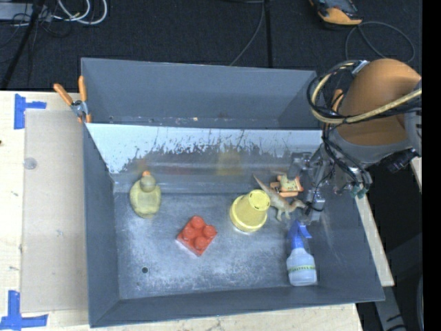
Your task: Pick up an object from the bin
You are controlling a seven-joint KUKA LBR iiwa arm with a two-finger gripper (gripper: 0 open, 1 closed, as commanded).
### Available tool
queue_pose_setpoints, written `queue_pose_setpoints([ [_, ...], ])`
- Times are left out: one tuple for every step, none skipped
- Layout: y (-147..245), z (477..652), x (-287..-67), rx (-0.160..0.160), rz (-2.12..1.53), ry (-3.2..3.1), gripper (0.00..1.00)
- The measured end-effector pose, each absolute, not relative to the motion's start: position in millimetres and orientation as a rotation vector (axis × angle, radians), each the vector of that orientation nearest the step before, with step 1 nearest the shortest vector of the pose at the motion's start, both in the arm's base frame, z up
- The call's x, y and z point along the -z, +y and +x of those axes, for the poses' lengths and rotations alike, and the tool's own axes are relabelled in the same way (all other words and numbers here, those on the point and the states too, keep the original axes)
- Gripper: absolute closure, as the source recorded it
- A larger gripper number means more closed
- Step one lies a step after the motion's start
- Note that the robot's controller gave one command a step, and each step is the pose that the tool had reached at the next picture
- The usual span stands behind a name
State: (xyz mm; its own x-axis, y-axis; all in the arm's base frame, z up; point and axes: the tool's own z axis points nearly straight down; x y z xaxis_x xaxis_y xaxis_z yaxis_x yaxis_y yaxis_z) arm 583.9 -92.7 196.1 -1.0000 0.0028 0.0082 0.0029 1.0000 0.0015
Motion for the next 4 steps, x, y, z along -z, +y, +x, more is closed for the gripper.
queue_pose_setpoints([
  [-92.4, 585.3, -200.8, 0.001, -0.002, -3.141, 0.00],
  [-69.4, 587.7, -164.4, -0.002, 0.077, -3.144, 0.00],
  [-67.2, 600.9, -122.0, 0.004, -0.012, -3.140, 0.00],
  [-44.7, 590.8, -110.6, -0.002, -0.151, -3.135, 0.00],
])
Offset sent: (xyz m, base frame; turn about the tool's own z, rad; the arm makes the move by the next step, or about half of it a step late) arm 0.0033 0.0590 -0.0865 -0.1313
